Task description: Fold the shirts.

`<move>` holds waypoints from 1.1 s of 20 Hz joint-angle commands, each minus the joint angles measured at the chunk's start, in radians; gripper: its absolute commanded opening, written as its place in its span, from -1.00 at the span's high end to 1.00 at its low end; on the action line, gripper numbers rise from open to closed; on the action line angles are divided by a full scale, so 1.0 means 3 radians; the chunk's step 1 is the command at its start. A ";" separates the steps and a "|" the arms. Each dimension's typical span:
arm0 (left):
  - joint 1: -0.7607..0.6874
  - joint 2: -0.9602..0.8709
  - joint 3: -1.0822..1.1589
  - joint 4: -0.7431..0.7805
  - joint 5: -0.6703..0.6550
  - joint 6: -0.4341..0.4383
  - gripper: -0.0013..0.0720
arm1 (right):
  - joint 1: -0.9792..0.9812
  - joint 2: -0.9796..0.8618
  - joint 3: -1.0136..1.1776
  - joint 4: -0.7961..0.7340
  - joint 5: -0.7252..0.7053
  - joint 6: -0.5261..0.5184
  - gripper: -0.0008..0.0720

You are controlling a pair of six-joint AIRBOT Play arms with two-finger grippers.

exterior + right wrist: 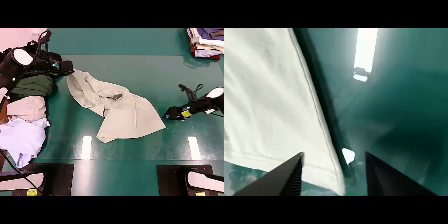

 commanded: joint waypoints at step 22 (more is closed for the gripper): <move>0.0004 0.1812 0.1857 0.0079 -0.0393 0.0273 0.90 | -0.0487 0.1382 0.3469 0.0125 -0.0104 0.0094 0.94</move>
